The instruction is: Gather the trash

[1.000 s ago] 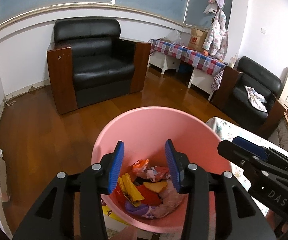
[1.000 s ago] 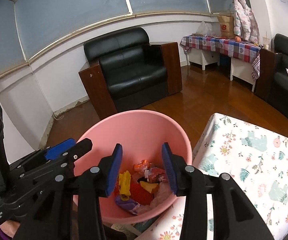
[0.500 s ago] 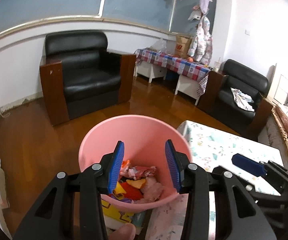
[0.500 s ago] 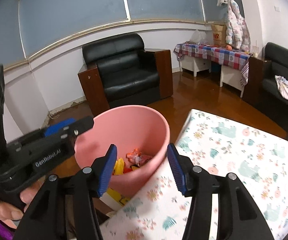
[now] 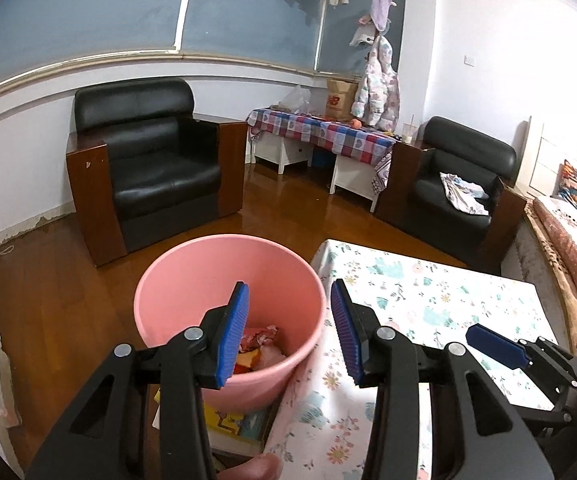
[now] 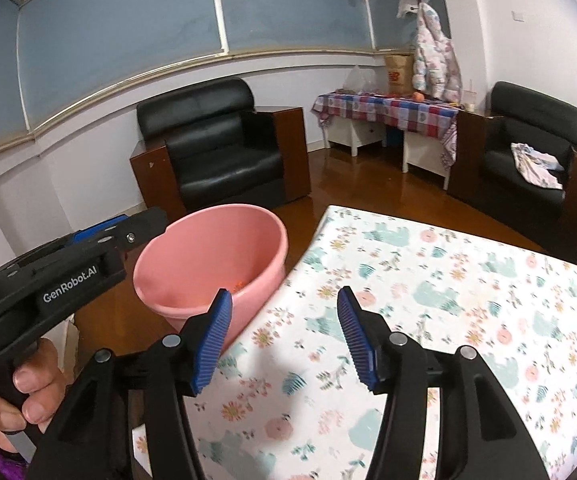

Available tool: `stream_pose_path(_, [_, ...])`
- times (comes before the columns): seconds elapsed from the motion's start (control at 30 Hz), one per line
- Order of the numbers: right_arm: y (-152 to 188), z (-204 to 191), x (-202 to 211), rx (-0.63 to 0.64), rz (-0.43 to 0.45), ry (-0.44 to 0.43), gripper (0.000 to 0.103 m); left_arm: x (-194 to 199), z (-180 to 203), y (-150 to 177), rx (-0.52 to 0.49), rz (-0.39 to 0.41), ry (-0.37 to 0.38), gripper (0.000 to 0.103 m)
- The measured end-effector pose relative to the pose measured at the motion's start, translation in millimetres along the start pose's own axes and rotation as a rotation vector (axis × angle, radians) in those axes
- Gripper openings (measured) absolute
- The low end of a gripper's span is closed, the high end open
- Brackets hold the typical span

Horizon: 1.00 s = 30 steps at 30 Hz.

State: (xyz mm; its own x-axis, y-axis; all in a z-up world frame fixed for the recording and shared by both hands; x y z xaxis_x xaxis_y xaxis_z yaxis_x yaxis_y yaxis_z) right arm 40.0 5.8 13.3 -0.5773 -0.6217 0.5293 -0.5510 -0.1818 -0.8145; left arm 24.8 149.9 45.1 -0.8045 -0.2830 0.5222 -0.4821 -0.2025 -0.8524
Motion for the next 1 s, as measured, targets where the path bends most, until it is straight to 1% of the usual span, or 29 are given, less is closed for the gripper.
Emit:
stream_pose_path(0.23, [7, 14, 33, -0.042, 0.032, 0.027, 0.054, 15, 22, 6, -0.038, 0.01, 0.011, 0.043])
stream_pose_path(0.5, [10, 17, 57, -0.063, 0.05, 0.047, 0.054, 28, 39, 12, -0.063, 0.018, 0.02, 0.043])
stream_pose_path(0.67, [11, 16, 66, -0.066, 0.06, 0.051, 0.054, 33, 43, 15, -0.07, 0.024, 0.021, 0.043])
stream_pose_path(1.0, [9, 16, 70, -0.067, 0.067, 0.052, 0.054, 41, 48, 19, -0.09, 0.033, 0.024, 0.043])
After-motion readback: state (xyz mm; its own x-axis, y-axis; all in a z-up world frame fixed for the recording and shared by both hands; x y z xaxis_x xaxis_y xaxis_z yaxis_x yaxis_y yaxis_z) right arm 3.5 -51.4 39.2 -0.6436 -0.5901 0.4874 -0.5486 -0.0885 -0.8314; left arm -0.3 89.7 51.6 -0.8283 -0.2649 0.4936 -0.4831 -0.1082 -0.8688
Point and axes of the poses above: each gripper's, at about its wrist camera, not at the fingertips, and x roughly against the way its jaws point, z to its right, y to its underside, the point moved 6 cm from there along -x, roughly the way its jaws point, and after that the axes turned 9 degrees about -y, right-handed, at the moved point
